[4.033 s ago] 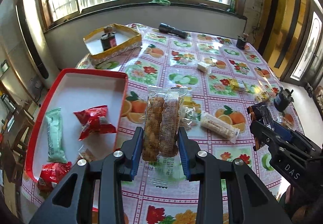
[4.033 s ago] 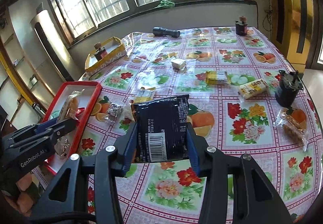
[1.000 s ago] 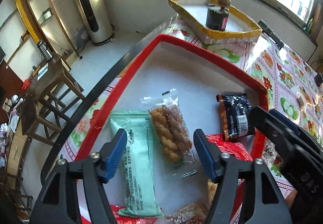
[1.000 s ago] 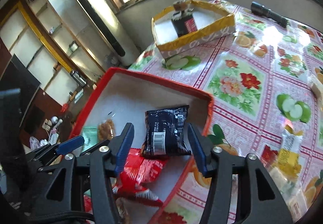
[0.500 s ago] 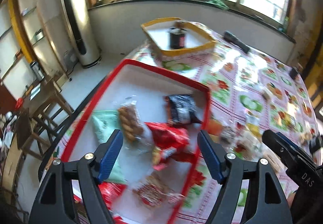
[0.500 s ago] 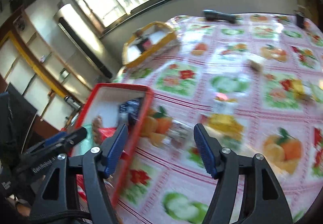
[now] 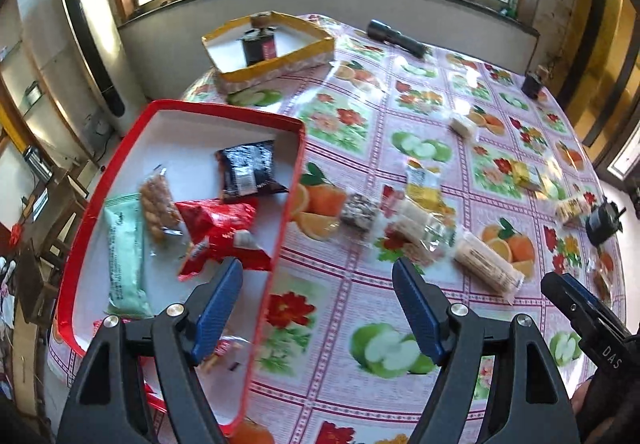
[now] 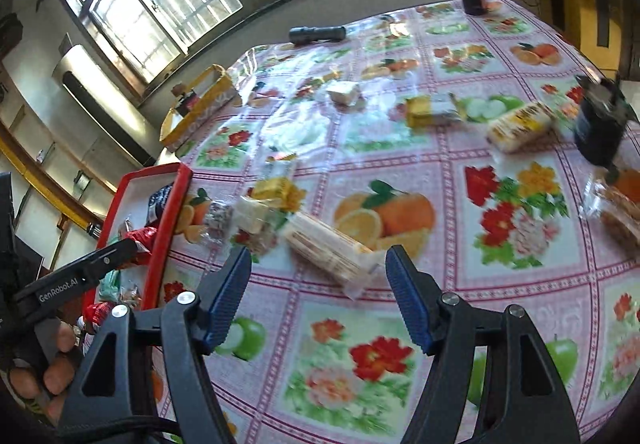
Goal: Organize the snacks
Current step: 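Move left gripper to clear bag of mixed nuts while right gripper approaches white wrapped bar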
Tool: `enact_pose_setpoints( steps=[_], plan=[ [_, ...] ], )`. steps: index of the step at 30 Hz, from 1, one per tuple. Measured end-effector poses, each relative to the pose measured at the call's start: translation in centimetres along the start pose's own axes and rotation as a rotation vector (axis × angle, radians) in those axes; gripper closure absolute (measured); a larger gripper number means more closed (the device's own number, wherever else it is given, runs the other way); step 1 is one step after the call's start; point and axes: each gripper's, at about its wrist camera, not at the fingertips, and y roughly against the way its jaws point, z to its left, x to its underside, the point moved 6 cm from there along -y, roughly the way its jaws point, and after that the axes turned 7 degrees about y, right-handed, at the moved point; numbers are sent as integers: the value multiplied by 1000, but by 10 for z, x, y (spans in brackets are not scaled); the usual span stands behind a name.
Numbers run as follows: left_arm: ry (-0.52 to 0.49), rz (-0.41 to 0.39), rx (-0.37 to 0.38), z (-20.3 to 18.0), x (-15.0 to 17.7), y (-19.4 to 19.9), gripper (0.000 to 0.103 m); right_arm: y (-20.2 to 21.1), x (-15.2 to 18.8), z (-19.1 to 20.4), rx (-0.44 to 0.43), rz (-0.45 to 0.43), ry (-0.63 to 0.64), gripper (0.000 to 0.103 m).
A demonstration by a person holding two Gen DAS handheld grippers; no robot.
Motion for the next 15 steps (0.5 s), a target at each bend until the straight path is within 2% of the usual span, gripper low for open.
enact_pose_setpoints(
  steps=[5, 15],
  plan=[
    [-22, 15, 8, -11, 7, -1, 26, 7, 8, -12, 0, -5, -17, 33],
    [17, 59, 21, -8, 9, -10, 26, 8, 14, -20, -3, 3, -23, 33]
  ],
)
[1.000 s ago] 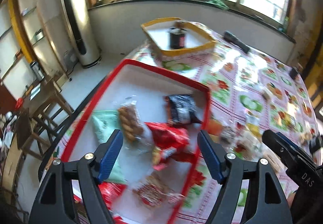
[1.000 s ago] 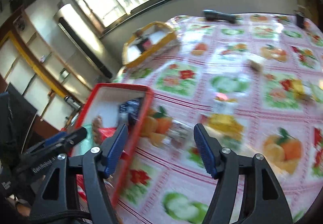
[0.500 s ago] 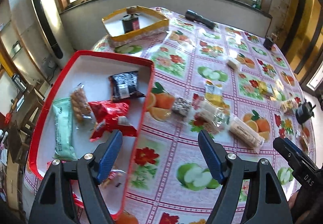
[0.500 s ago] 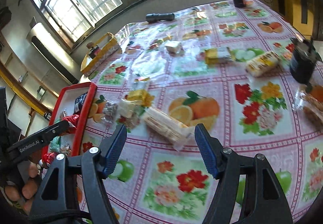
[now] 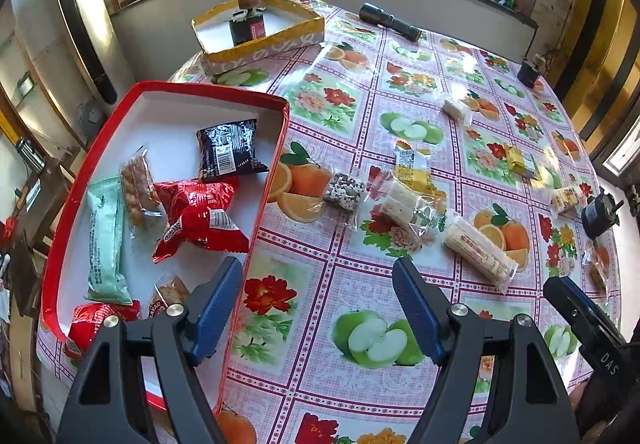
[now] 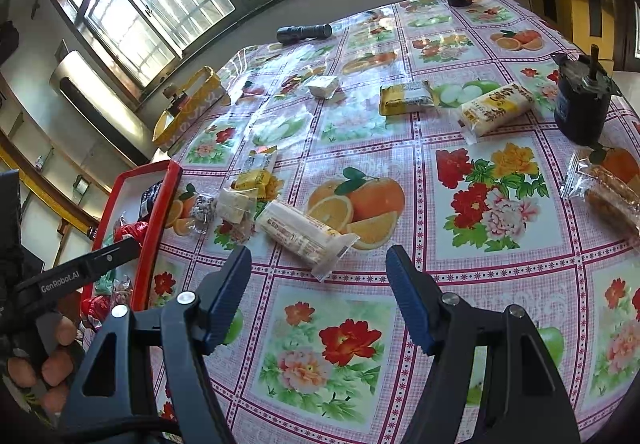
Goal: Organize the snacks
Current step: 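Move left gripper to clear bag of mixed nuts while right gripper approaches white wrapped bar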
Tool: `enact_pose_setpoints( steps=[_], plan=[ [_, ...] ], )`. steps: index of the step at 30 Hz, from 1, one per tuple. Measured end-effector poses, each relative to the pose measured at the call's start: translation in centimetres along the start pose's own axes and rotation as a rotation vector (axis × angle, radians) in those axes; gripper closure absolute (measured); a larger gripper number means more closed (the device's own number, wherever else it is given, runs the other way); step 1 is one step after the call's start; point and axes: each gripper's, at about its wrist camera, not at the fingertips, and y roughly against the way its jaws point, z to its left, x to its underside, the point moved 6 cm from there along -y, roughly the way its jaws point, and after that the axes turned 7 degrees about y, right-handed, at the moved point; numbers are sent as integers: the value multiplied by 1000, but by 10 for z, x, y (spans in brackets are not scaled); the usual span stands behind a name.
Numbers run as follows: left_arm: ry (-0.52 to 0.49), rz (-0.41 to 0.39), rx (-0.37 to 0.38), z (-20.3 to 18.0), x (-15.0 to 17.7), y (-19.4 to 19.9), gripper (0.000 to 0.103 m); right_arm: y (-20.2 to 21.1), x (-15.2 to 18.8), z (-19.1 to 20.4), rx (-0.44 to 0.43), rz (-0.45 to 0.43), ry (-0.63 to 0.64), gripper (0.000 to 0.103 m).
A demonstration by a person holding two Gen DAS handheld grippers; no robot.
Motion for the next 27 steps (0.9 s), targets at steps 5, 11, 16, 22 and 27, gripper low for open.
enact_pose_setpoints(
  steps=[5, 11, 16, 22, 27],
  plan=[
    [14, 28, 24, -2, 0, -6, 26, -5, 1, 5, -11, 13, 30, 33],
    [3, 27, 28, -7, -4, -9, 26, -12, 0, 8, -25, 29, 52, 33],
    [17, 28, 25, 0, -7, -20, 26, -26, 0, 19, -33, 60, 122, 33],
    [17, 54, 23, 0, -17, -44, 26, -44, -10, 26, -7, 95, 230, 33],
    [-40, 69, -28, -13, -28, -68, 26, -58, -18, 25, -4, 124, 279, 33]
  ],
)
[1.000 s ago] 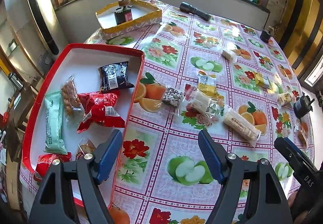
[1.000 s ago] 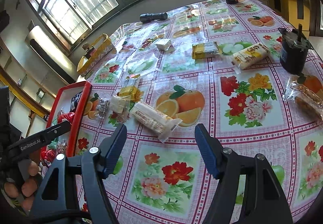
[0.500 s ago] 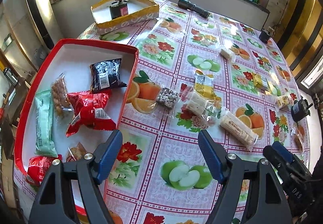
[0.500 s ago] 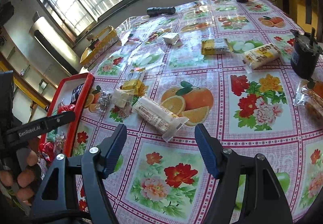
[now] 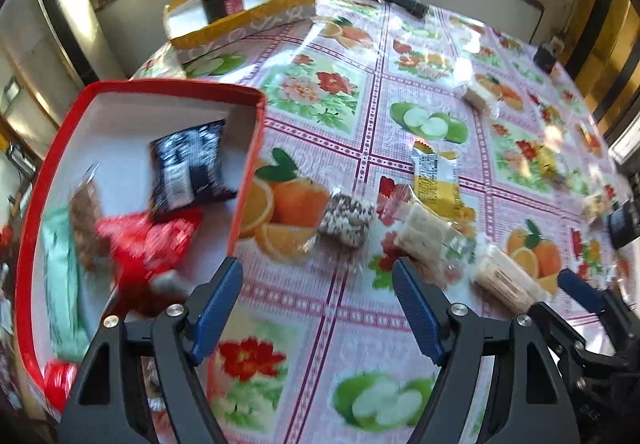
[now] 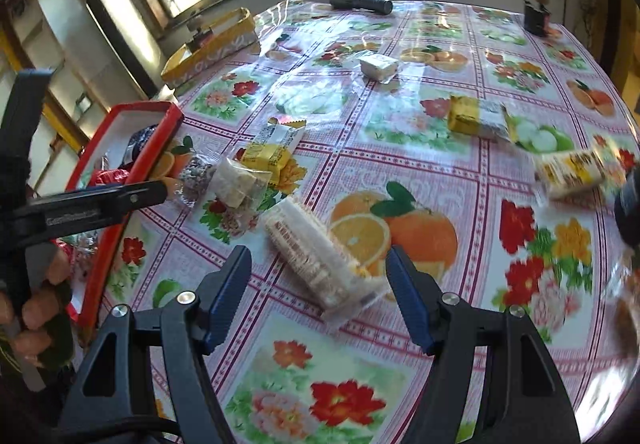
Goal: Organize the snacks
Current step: 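Move left gripper to clear bag of mixed nuts while right gripper approaches white wrapped bar, then close left gripper on mixed-nut bag while right gripper grasps white wrapped bar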
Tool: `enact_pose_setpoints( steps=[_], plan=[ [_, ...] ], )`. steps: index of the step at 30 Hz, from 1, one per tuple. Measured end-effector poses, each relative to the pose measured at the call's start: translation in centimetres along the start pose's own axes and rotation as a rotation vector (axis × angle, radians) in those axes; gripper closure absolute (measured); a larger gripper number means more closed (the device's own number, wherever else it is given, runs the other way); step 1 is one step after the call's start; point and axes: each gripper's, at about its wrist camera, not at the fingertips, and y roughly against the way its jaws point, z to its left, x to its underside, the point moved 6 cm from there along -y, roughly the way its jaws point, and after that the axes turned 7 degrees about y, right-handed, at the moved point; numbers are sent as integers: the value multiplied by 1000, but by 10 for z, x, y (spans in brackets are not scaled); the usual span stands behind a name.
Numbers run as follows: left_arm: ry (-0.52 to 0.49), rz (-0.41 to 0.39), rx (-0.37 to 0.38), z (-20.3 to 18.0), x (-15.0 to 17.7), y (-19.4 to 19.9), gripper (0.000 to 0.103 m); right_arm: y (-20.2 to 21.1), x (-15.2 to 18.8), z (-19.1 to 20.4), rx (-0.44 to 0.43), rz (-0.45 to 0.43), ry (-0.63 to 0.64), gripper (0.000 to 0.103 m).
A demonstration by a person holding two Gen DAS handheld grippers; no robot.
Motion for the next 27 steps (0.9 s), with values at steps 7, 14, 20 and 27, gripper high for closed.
enact_pose_setpoints(
  steps=[7, 14, 20, 27],
  plan=[
    [-139, -45, -119, -16, -7, -23, 26, -17, -6, 6, 22, 37, 84, 33],
    [-192, -47, -94, -22, -7, -40, 42, -38, -5, 12, 116, 89, 183, 44],
    [-207, -33, -43, -28, -7, -39, 72, -35, -4, 6, 150, 75, 167, 69],
    [-148, 1, 70, -20, 7, -20, 72, -16, 5, -14, 39, 42, -24, 69]
  ],
)
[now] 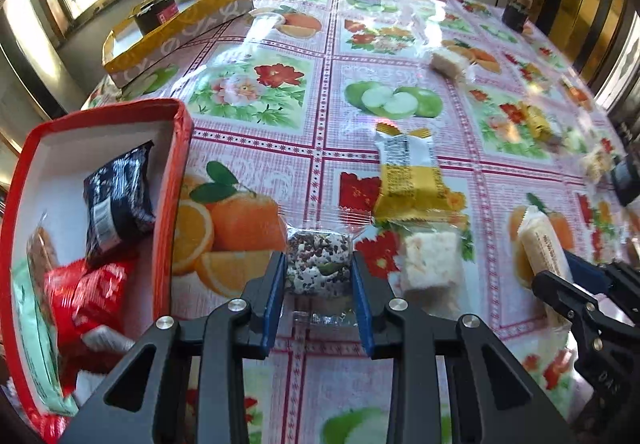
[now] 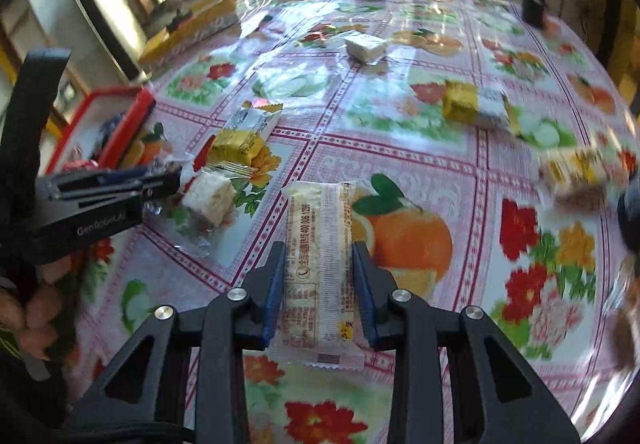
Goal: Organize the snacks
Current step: 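Close left gripper on mixed-nut bag while right gripper grasps white wrapped bar, then carry mixed-nut bag with left gripper while right gripper carries white bar over red tray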
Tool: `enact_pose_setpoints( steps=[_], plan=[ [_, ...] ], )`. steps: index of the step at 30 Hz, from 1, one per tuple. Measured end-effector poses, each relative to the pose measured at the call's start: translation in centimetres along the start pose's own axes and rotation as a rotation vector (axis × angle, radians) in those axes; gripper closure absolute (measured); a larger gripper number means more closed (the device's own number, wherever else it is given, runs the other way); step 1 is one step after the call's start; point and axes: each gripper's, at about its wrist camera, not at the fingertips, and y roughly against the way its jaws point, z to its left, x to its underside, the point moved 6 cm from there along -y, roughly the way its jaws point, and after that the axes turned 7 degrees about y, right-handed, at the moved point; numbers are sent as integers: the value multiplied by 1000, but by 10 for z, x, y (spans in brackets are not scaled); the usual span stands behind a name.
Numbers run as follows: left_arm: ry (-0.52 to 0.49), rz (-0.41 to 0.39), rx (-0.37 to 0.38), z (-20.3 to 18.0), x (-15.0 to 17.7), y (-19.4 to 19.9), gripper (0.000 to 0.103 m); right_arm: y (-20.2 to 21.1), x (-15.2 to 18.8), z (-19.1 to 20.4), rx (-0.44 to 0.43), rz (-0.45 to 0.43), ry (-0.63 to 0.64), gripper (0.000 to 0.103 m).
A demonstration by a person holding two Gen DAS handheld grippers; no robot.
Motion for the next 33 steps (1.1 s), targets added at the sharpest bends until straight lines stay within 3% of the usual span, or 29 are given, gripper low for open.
enact_pose_setpoints(
  steps=[4, 11, 22, 33],
  plan=[
    [30, -11, 59, 0, 8, 21, 72, 18, 8, -4, -29, -39, -70, 69],
    [57, -59, 95, 0, 23, 58, 72, 45, 12, -1, -32, -93, -119, 69],
    [106, -200, -83, 36, 35, 105, 72, 70, -4, 52, -76, -162, -64, 69],
    [164, -238, -124, 70, 45, 120, 72, 77, -17, 111, -122, -181, 18, 68]
  ],
)
